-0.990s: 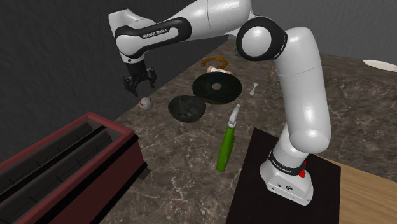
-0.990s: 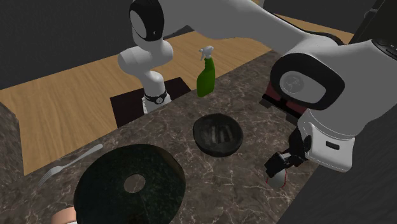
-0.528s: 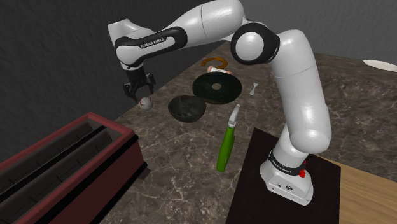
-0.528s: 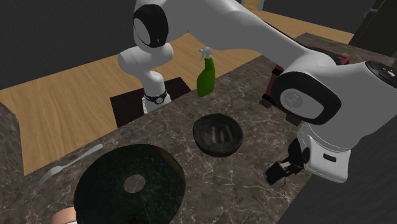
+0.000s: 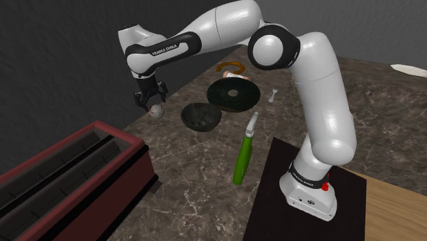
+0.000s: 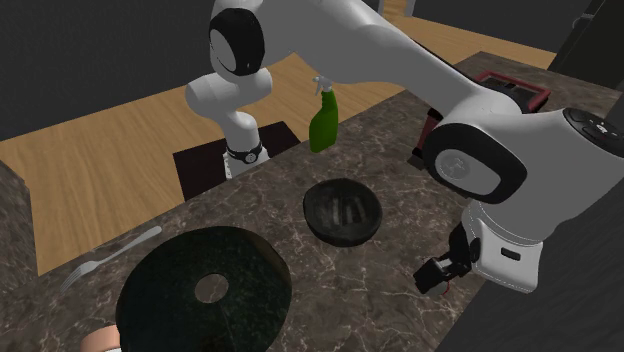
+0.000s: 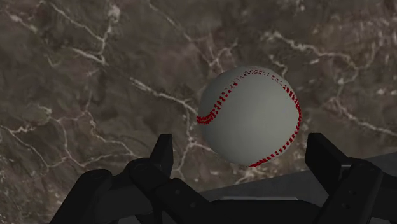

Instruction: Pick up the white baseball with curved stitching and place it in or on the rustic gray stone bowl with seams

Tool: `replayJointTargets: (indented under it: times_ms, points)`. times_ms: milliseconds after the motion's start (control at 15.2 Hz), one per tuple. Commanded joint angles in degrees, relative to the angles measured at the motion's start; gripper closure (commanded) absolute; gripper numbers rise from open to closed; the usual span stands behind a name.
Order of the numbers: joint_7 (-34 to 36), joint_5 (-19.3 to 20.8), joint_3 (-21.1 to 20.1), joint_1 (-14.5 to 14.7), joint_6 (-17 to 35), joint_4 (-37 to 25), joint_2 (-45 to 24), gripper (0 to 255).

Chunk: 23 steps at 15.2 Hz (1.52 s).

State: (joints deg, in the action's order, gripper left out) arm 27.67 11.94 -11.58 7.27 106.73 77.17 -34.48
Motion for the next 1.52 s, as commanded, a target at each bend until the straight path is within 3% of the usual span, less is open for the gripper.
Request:
replayJointTargets:
  times_ms: [0,66,660,1386,1452]
  points:
    - [0.0,0.0,0.0,0.0,0.0,0.0,0.0,0]
    - [0.0,0.0,0.0,0.0,0.0,0.0,0.0,255]
    - [0.0,0.0,0.0,0.0,0.0,0.0,0.0,255]
    - [-0.7,-0.4,-0.2,0.2,-5.9,-4.8,1.2,255]
    - [-0.7,-0.4,-0.2,0.2,-5.9,-4.8,1.2,0]
